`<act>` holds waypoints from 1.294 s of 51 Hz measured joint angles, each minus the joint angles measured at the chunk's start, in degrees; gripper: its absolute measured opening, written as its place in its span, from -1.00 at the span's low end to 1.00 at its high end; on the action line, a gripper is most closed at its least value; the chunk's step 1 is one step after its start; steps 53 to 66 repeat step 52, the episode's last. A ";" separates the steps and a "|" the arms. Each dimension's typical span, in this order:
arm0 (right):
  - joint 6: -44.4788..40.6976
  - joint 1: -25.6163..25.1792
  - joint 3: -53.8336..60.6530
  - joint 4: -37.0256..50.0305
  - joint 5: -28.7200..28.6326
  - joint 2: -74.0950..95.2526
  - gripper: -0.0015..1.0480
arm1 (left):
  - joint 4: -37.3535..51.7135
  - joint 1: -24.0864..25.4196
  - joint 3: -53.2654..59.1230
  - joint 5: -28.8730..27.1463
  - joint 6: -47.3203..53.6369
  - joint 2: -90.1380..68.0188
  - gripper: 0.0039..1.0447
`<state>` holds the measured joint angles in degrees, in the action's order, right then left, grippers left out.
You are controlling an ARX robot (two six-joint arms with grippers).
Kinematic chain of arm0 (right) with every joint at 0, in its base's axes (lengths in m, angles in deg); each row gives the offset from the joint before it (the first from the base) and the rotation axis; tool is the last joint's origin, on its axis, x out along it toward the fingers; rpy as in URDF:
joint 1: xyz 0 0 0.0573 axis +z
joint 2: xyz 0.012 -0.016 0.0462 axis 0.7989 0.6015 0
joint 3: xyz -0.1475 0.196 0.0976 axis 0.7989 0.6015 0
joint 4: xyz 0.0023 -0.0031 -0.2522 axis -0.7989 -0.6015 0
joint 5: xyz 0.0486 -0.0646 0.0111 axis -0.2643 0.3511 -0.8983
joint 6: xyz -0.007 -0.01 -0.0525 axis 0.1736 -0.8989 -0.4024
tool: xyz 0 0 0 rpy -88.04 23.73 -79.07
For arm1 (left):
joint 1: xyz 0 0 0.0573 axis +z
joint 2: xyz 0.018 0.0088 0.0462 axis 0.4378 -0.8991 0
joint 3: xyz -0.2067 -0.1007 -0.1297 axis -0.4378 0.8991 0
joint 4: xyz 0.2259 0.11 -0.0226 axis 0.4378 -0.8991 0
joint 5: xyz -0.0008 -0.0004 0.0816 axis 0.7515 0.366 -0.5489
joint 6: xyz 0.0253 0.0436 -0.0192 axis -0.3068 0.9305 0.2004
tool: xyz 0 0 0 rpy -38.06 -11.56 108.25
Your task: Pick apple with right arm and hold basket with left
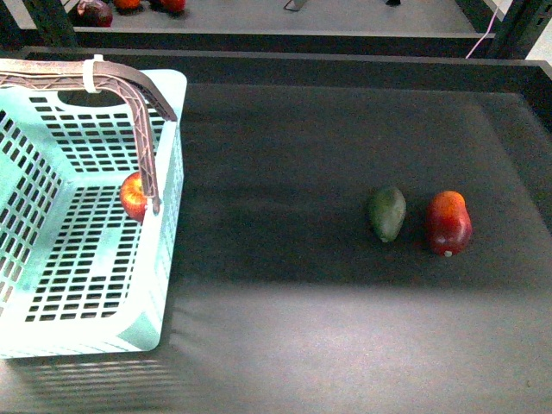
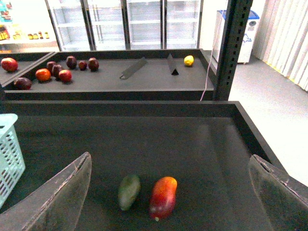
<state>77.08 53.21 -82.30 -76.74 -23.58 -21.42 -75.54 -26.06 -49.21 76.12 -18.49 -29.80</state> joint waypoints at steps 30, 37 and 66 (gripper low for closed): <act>0.00 0.00 0.00 0.00 0.00 0.00 0.83 | 0.00 0.00 0.00 0.00 0.00 0.00 0.19; 0.00 0.00 0.00 0.00 0.00 0.00 0.83 | 0.00 0.00 0.00 0.00 0.00 0.00 0.63; 0.00 0.00 0.00 0.00 0.00 0.00 0.83 | 0.00 0.00 0.00 0.02 0.11 0.00 0.87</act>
